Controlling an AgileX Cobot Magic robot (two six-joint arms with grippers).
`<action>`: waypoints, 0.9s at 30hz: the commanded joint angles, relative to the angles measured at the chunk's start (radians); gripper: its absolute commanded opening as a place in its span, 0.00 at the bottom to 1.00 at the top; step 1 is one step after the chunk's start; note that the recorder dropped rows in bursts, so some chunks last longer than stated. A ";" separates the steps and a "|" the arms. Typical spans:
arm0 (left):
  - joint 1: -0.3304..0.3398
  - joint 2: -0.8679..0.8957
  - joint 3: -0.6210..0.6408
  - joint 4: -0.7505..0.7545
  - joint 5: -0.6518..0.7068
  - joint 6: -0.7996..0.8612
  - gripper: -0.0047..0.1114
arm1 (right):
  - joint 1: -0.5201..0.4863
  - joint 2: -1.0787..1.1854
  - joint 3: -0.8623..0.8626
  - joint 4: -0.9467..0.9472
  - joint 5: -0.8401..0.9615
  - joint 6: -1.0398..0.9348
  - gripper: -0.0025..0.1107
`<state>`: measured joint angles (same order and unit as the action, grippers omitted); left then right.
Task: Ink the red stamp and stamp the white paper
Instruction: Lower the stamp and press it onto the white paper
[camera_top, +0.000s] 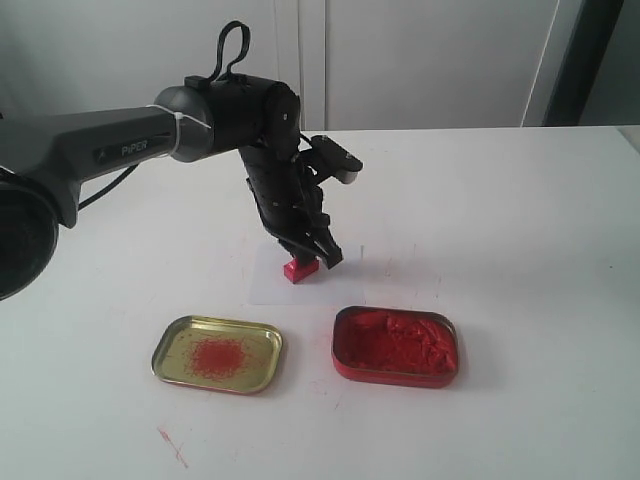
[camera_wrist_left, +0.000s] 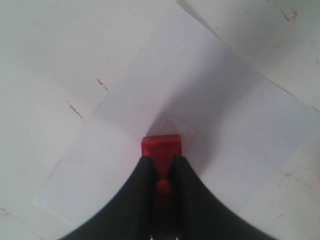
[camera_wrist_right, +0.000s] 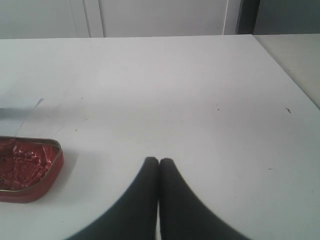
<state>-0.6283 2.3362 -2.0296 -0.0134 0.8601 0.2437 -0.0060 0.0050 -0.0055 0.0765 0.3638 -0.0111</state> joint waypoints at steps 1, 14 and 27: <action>-0.001 0.062 0.028 -0.016 0.045 -0.008 0.04 | -0.005 -0.005 0.006 0.001 -0.014 0.005 0.02; -0.001 0.001 0.016 0.023 0.083 -0.003 0.04 | -0.005 -0.005 0.006 0.001 -0.014 0.005 0.02; -0.001 -0.069 0.016 0.043 0.075 -0.002 0.04 | -0.005 -0.005 0.006 0.001 -0.014 0.005 0.02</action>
<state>-0.6283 2.2911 -2.0191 0.0252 0.9137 0.2437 -0.0060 0.0050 -0.0055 0.0765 0.3638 -0.0087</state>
